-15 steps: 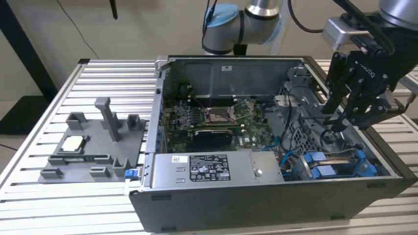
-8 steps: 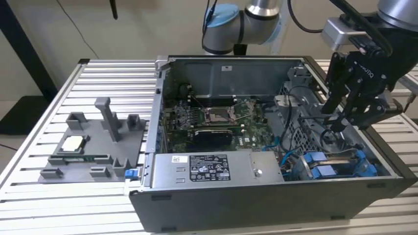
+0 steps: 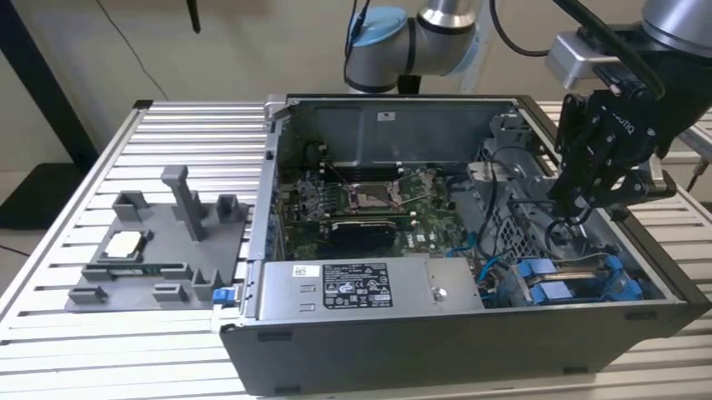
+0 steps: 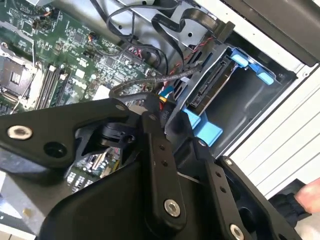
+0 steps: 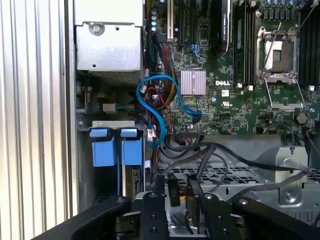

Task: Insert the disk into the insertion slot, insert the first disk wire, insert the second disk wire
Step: 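Insert the first disk wire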

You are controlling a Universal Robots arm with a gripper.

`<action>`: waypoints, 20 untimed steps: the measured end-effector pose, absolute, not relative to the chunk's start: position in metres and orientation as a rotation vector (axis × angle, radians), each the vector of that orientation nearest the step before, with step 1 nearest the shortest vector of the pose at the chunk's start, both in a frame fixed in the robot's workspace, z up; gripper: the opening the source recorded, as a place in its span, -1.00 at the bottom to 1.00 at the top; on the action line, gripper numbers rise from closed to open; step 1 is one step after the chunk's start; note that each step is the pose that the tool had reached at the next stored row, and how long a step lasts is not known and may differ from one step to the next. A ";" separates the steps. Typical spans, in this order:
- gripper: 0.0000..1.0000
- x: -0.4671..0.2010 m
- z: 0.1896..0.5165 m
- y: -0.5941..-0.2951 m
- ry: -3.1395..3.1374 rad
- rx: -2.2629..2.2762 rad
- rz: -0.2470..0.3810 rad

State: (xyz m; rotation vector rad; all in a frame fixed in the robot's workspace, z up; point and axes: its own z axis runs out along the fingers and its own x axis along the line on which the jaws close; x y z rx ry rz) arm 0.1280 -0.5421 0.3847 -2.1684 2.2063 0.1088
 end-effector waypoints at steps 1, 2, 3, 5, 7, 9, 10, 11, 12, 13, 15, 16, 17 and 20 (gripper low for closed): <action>-0.37 0.128 0.385 -0.542 2.206 -2.168 0.109; -0.37 0.128 0.385 -0.542 2.206 -2.168 0.109; -0.37 0.128 0.385 -0.542 2.206 -2.168 0.109; -0.37 0.128 0.385 -0.542 2.206 -2.168 0.110; -0.37 0.128 0.385 -0.542 2.203 -2.165 0.115; -0.37 0.128 0.385 -0.542 2.202 -2.164 0.118; -0.37 0.128 0.385 -0.542 2.201 -2.163 0.120; -0.42 0.128 0.385 -0.542 2.200 -2.162 0.122; -0.55 0.128 0.385 -0.542 2.199 -2.161 0.123; -0.55 0.128 0.384 -0.542 2.199 -2.161 0.123; -0.62 0.128 0.385 -0.542 2.199 -2.161 0.123; -0.62 0.128 0.385 -0.542 2.199 -2.161 0.123; -0.62 0.128 0.385 -0.542 2.199 -2.161 0.123; -0.62 0.128 0.384 -0.542 2.200 -2.163 0.120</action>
